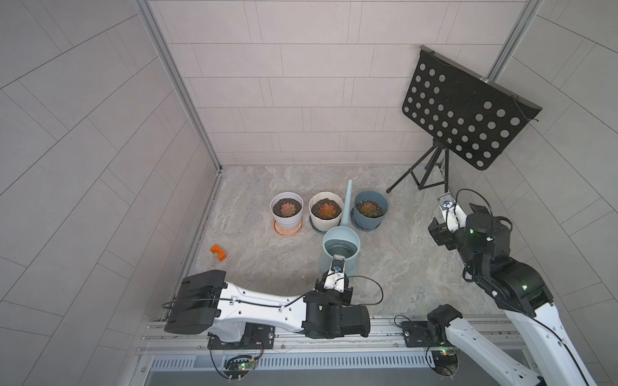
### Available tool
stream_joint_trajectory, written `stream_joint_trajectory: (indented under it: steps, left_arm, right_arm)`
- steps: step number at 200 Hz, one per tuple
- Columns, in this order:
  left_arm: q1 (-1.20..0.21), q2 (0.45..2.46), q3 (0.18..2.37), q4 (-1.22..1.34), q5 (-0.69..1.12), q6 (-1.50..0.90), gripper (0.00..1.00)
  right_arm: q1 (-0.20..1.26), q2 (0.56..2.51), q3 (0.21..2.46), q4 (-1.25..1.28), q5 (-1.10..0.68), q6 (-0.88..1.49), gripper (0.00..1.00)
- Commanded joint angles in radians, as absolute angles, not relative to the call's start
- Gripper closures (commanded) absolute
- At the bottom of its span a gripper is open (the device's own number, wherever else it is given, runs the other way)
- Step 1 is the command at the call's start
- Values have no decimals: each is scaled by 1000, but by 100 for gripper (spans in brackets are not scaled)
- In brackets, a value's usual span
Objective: Water the succulent around the soil edge
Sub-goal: Place the watering can at the center of the board, then reset both arms
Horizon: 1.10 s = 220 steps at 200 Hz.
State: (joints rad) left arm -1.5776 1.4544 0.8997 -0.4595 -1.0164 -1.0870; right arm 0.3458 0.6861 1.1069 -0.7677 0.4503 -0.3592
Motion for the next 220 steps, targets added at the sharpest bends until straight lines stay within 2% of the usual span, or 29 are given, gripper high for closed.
stream_joint_trajectory:
  steps: [1, 28, 34, 49, 53, 56, 74, 98, 122, 135, 144, 155, 172, 200, 220]
  left_arm:
    - [-1575, 1434, 927, -550, -975, -1073, 46]
    - [-1606, 1412, 987, -652, -1006, -1046, 31]
    - [-1618, 1405, 1003, -671, -1019, -1036, 23]
    - [-1659, 1376, 1048, -729, -1072, -1017, 16]
    - [-1672, 1365, 1060, -740, -1090, -1006, 3]
    - [-1682, 1358, 1071, -749, -1104, -996, 0]
    - [-1737, 1298, 1130, -804, -1207, -938, 0]
    - [-1752, 1200, 1156, -820, -1334, -845, 0]
    - [-1704, 1074, 1121, -659, -1433, -544, 0]
    - [-1580, 989, 1088, -605, -1377, -435, 0]
    - [-1443, 916, 1050, -551, -1302, -359, 0]
    - [-1280, 823, 973, -433, -1194, -222, 0]
    - [-1004, 719, 909, -395, -1016, -133, 0]
    - [-538, 734, 865, -462, -742, -180, 0]
    - [-362, 785, 815, -401, -663, -210, 0]
  right_arm:
    - [342, 686, 1126, -768, 464, -353, 0]
    - [341, 687, 1126, -765, 464, -343, 0]
    - [341, 687, 1126, -765, 463, -341, 0]
    - [340, 690, 1127, -764, 453, -327, 0]
    - [339, 692, 1130, -765, 445, -318, 0]
    - [339, 693, 1131, -764, 436, -313, 0]
    - [330, 721, 1158, -775, 338, -245, 0]
    - [287, 799, 1200, -774, 29, -115, 0]
    - [227, 870, 1172, -674, -225, 34, 0]
    - [174, 889, 1122, -597, -275, 107, 0]
    - [140, 892, 1084, -551, -265, 142, 0]
    - [110, 890, 1037, -512, -179, 147, 0]
    - [86, 878, 974, -467, -38, 102, 0]
    - [69, 838, 825, -324, 167, 24, 0]
    - [33, 793, 690, -180, 223, 41, 0]
